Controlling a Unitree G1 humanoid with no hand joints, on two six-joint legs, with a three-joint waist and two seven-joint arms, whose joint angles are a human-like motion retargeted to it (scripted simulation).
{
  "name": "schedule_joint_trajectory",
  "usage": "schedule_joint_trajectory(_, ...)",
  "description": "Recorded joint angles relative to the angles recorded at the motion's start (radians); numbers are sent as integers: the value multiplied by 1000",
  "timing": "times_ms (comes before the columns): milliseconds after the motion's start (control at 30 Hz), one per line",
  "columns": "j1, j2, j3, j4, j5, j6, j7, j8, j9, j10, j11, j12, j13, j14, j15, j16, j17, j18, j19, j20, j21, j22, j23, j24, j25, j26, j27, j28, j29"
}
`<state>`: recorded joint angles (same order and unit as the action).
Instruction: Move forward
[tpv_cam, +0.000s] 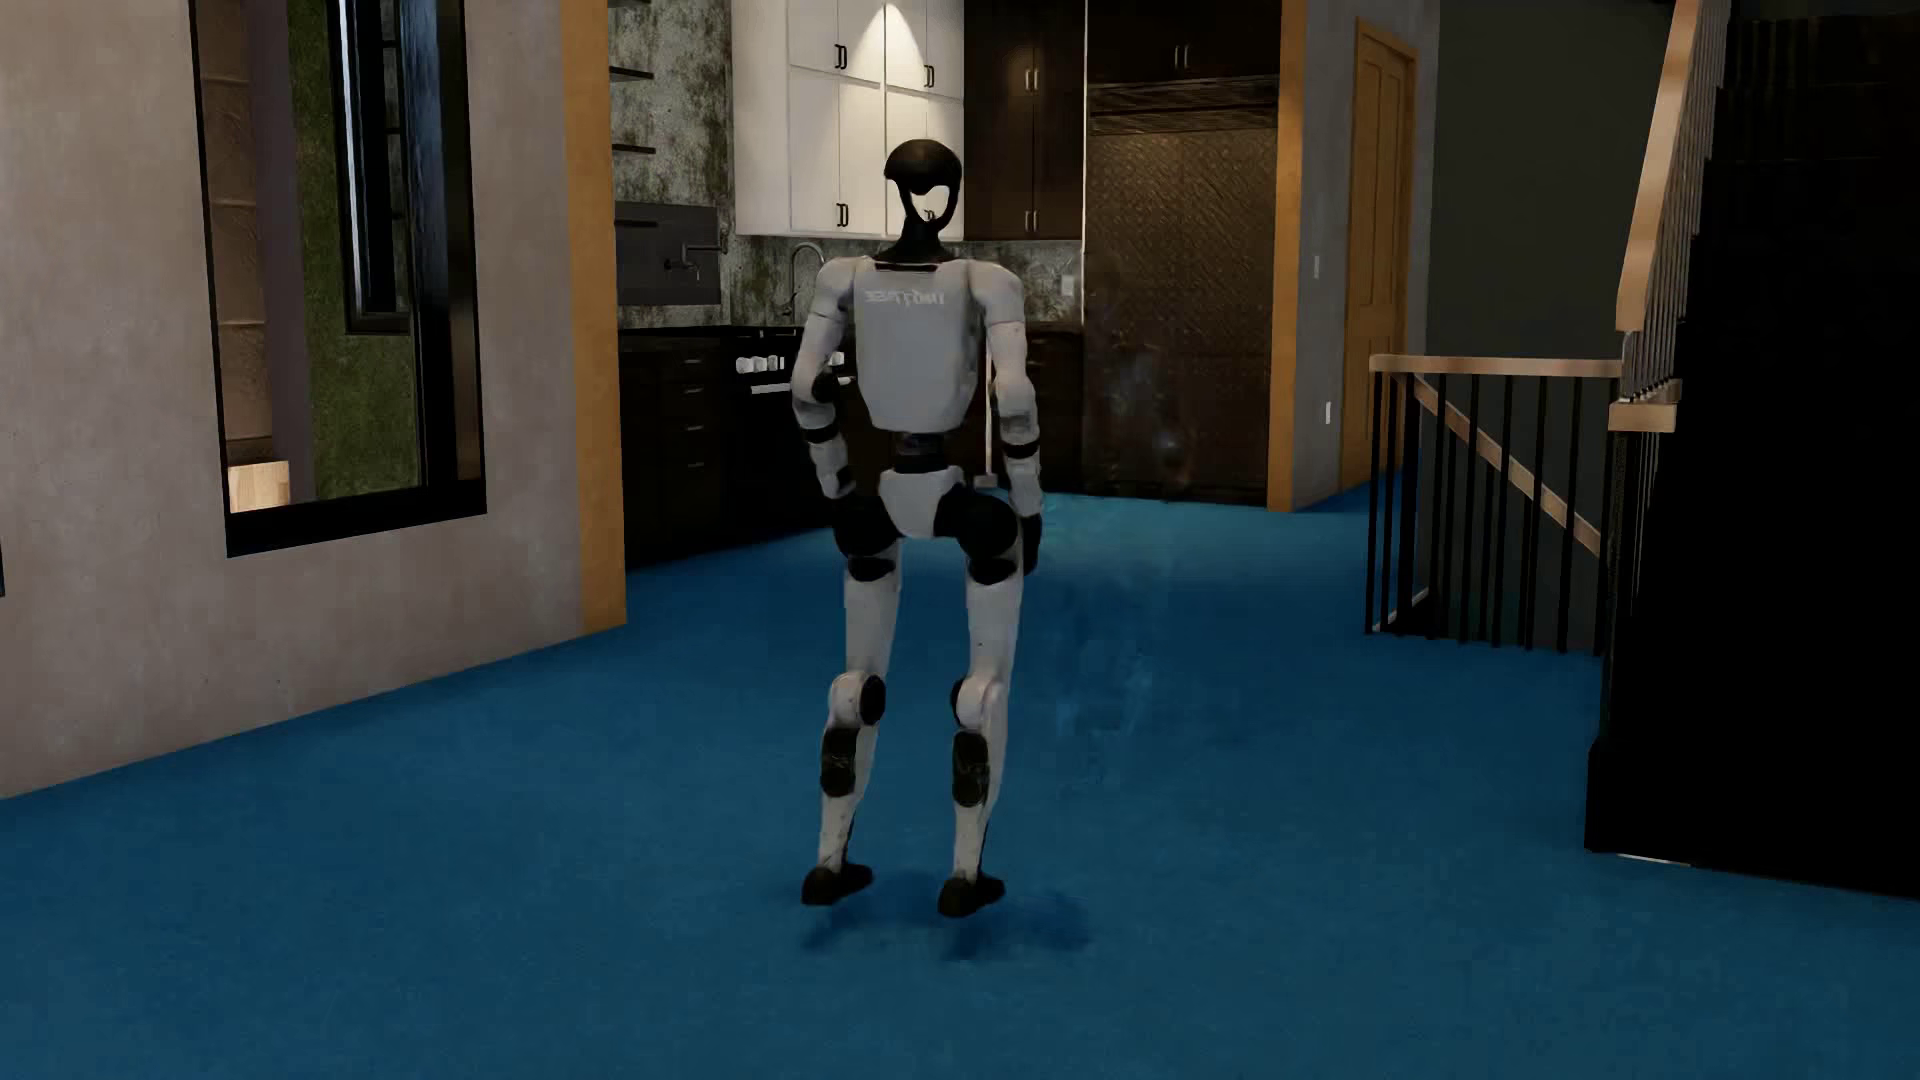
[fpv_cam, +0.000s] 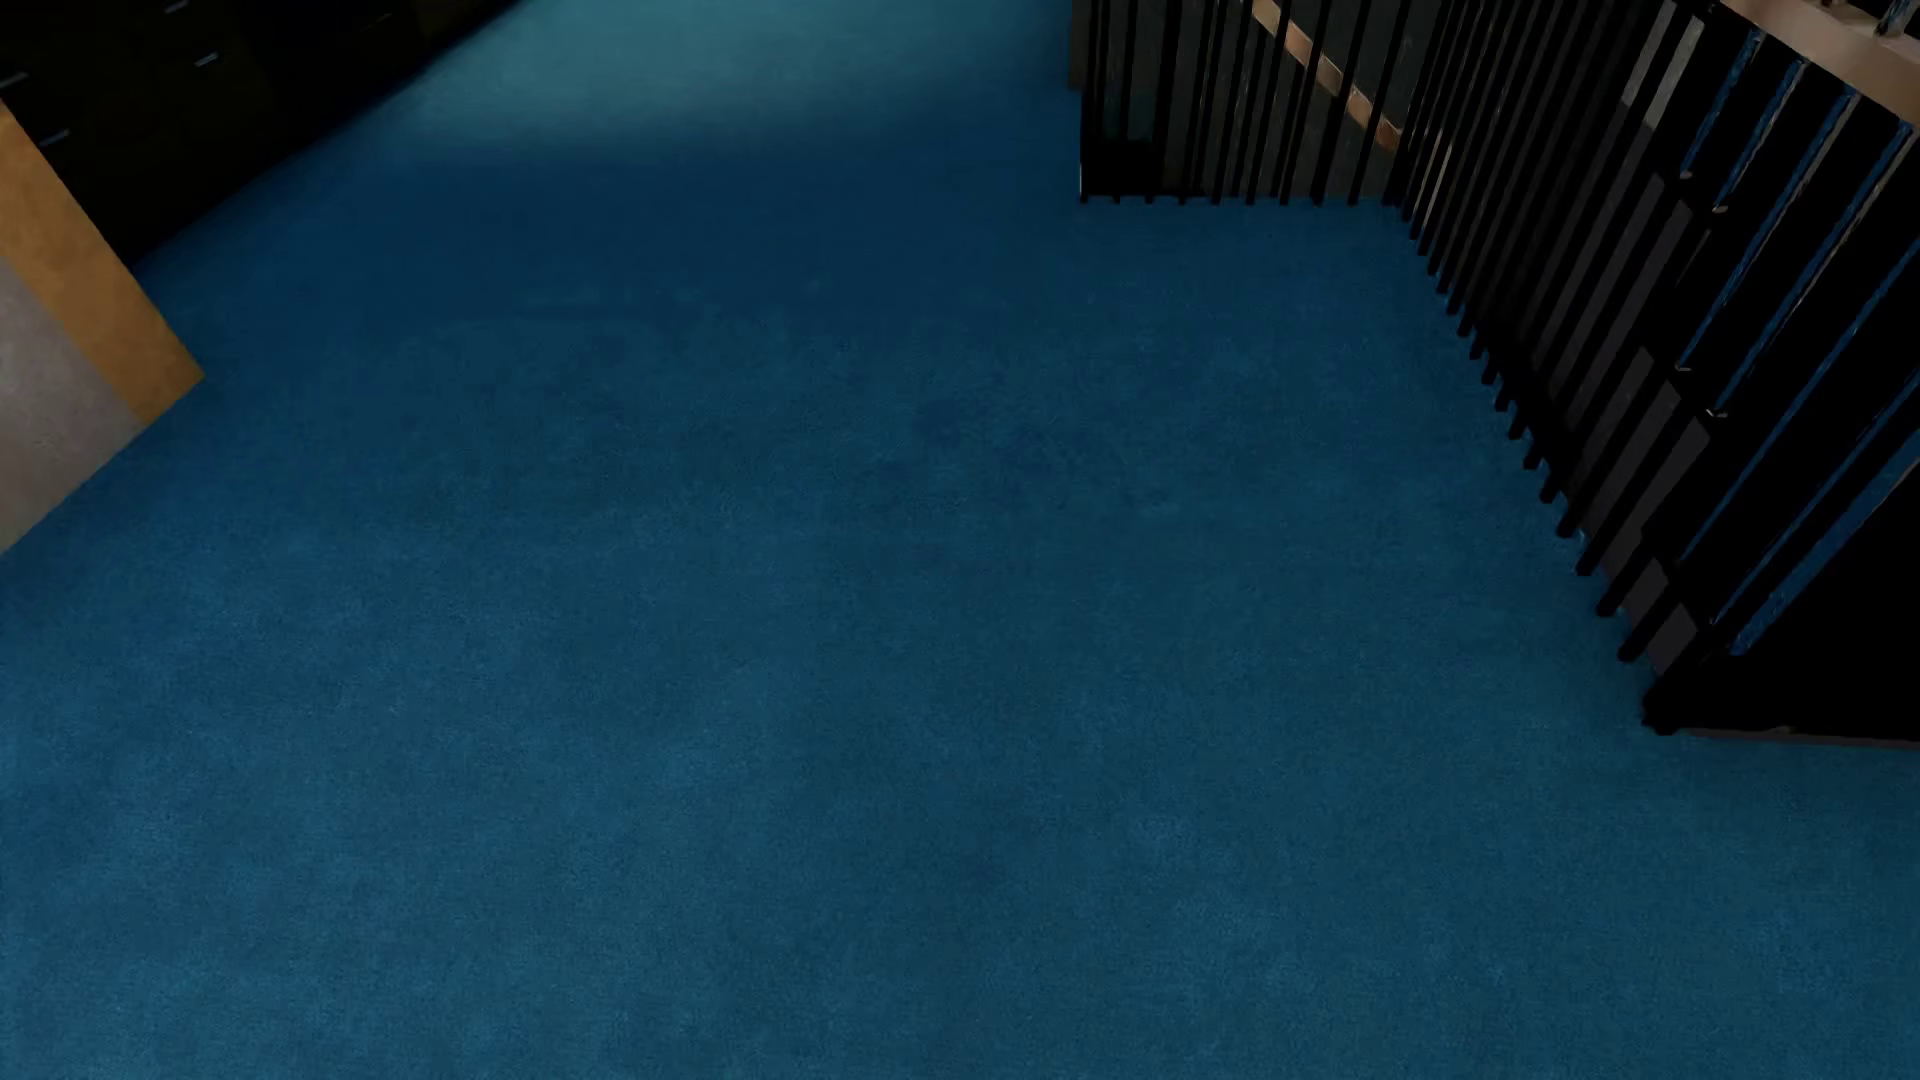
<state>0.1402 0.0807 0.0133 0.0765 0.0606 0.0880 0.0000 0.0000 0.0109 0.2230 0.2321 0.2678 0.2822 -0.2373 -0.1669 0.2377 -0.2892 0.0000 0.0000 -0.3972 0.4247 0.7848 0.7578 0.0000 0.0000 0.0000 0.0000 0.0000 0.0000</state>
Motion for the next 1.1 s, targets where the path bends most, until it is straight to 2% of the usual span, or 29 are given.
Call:
schedule_joint_trajectory(133,-7,-5,-1,2,2,2,0,0,1,6,11,0,0,-2,-18,1,-1,0,0,-1,2,0,0,0,0,0,0,0,0)
schedule_joint_trajectory(167,-16,-17,0,2,2,1,0,0,3,15,63,0,-1,-1,-67,2,-1,0,0,0,2,0,0,0,0,0,0,0,0)
schedule_joint_trajectory(200,-40,-51,1,1,5,0,0,0,4,53,230,0,-1,-9,-142,2,1,0,0,3,3,3,1,0,0,0,0,0,0)
schedule_joint_trajectory(233,-71,-92,2,-3,10,-1,0,0,8,224,216,3,0,-43,-143,1,2,0,0,10,7,3,0,0,0,0,0,0,0)
schedule_joint_trajectory(300,-77,-115,-6,-2,18,-5,0,0,25,257,237,29,13,-122,-89,-3,8,0,0,40,19,-25,-7,0,0,0,0,0,0)
schedule_joint_trajectory(400,-23,-108,-15,6,18,-11,0,0,18,257,269,60,41,-222,-118,0,24,0,0,41,-8,-15,4,0,0,0,0,0,0)
schedule_joint_trajectory(533,-1,-88,-24,9,27,-11,0,0,3,265,271,88,51,-276,-205,5,12,0,0,78,-26,4,3,0,0,0,0,0,0)
schedule_joint_trajectory(600,-75,-88,2,21,41,0,0,0,4,362,274,96,46,-251,-244,10,7,0,0,93,-23,-31,19,0,0,0,0,0,0)
schedule_joint_trajectory(667,-254,-86,8,40,63,28,0,0,22,587,278,78,37,-203,-278,-1,-11,0,0,99,-28,-35,-1,0,0,0,0,0,0)
schedule_joint_trajectory(733,-455,-68,22,33,79,47,0,0,47,825,272,59,6,-199,-294,-16,-10,0,0,107,-38,-9,-4,0,0,0,0,0,0)
schedule_joint_trajectory(800,-625,-33,70,21,69,44,0,0,52,910,235,73,-29,-182,-334,-26,7,0,0,123,-75,7,-33,0,0,0,0,0,0)
schedule_joint_trajectory(900,-791,48,140,19,32,21,0,0,69,752,190,123,-79,-97,-393,-20,30,0,0,151,-125,37,-196,0,0,0,0,0,0)
schedule_joint_trajectory(967,-854,108,156,38,24,17,0,0,92,595,187,147,-127,-8,-443,-16,37,0,0,171,-146,79,-340,0,0,0,0,0,0)
schedule_joint_trajectory(1067,-861,232,175,81,6,15,0,0,109,413,211,152,-202,65,-531,-15,58,0,0,230,-168,177,-487,0,0,0,0,0,0)
schedule_joint_trajectory(1100,-858,262,188,91,-9,6,0,0,101,422,212,153,-214,91,-525,-12,66,0,0,254,-168,202,-516,0,0,0,0,0,0)
